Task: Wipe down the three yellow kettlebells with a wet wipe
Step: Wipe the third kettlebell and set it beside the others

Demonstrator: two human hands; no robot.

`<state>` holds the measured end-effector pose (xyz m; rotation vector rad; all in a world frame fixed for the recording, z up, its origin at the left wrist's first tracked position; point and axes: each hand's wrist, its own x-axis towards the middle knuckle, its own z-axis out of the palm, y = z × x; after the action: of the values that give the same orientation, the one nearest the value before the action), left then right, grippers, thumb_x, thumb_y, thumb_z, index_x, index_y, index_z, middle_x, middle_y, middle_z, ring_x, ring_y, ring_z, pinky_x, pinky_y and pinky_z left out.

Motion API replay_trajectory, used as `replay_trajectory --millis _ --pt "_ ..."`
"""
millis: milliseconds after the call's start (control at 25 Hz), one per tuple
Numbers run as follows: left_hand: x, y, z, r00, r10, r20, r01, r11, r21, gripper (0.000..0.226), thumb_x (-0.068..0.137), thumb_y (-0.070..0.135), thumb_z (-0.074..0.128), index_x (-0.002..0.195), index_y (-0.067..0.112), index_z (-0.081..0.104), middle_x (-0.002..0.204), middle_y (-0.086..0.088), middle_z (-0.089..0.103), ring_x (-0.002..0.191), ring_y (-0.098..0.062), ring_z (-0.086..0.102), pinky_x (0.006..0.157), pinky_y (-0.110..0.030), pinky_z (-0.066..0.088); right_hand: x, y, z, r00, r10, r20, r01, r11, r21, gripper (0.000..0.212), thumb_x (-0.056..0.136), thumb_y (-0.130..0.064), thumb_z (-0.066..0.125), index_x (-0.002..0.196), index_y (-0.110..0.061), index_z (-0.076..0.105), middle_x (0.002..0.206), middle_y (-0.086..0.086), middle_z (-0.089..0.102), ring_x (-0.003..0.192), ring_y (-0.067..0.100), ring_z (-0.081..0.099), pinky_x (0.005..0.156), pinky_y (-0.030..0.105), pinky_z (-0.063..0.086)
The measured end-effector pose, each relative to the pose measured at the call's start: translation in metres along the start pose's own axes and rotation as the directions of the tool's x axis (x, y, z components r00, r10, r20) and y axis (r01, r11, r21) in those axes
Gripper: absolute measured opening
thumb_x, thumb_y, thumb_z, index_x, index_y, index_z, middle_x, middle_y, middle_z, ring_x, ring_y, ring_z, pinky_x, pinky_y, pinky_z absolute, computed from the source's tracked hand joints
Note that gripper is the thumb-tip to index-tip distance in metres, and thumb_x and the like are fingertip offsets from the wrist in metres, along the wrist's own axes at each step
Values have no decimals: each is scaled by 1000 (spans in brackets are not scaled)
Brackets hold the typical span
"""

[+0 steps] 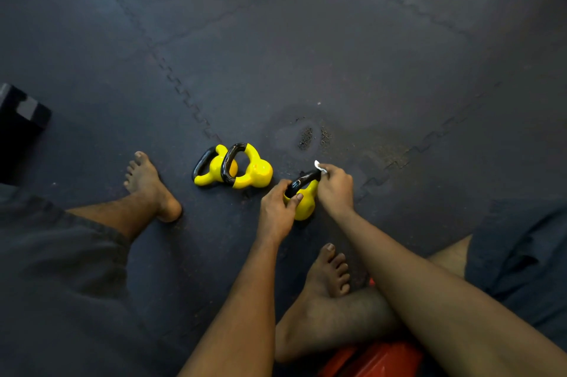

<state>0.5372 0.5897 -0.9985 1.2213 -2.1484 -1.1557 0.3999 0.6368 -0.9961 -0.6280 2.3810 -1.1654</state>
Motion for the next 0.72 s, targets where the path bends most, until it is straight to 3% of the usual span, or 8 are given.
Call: replay_trajectory --millis 80,200,360,480,640,720 --pt "-1 2 3 1000 14 25 -14 1000 22 23 88 21 68 110 14 63 90 -4 63 85 -26 57 75 -35 47 4 -5 -4 999 -35 30 39 991 -128 36 91 -12 45 116 -21 71 111 13 72 100 33 65 85 39 54" --pt "-2 4 8 999 29 40 -30 998 49 25 89 23 67 112 14 62 97 -7 64 89 -30 58 78 -42 49 1 -12 -10 972 -199 123 226 932 -285 35 88 -15 45 108 -22 72 100 11 74 93 33 66 76 38 54" --pt "-2 5 7 998 35 44 -38 998 49 24 90 24 66 111 14 61 100 -5 64 94 -27 57 81 -42 48 19 -17 -21 970 -99 223 178 910 -374 33 84 -11 48 104 -16 73 102 16 72 97 36 64 76 38 53" --pt "-4 5 8 999 39 39 -41 998 57 24 90 24 66 111 13 61 103 -6 64 98 -27 56 82 -42 47 22 -23 -26 925 -136 355 290 856 -427 27 85 -12 47 96 -16 72 98 17 71 93 37 63 70 36 49" --pt "-3 4 7 999 31 34 -33 998 47 24 91 25 65 111 14 60 103 -6 63 97 -27 56 82 -42 48 31 -27 -33 934 -81 347 237 867 -437 31 81 -10 48 96 -13 74 99 20 70 96 39 62 73 36 50" --pt "-3 3 7 999 31 35 -33 998 48 23 91 25 65 111 14 60 102 -5 63 96 -27 56 80 -42 48 28 -32 -32 907 -111 406 301 845 -441 30 80 -11 48 94 -13 74 97 18 71 92 38 63 72 38 52"
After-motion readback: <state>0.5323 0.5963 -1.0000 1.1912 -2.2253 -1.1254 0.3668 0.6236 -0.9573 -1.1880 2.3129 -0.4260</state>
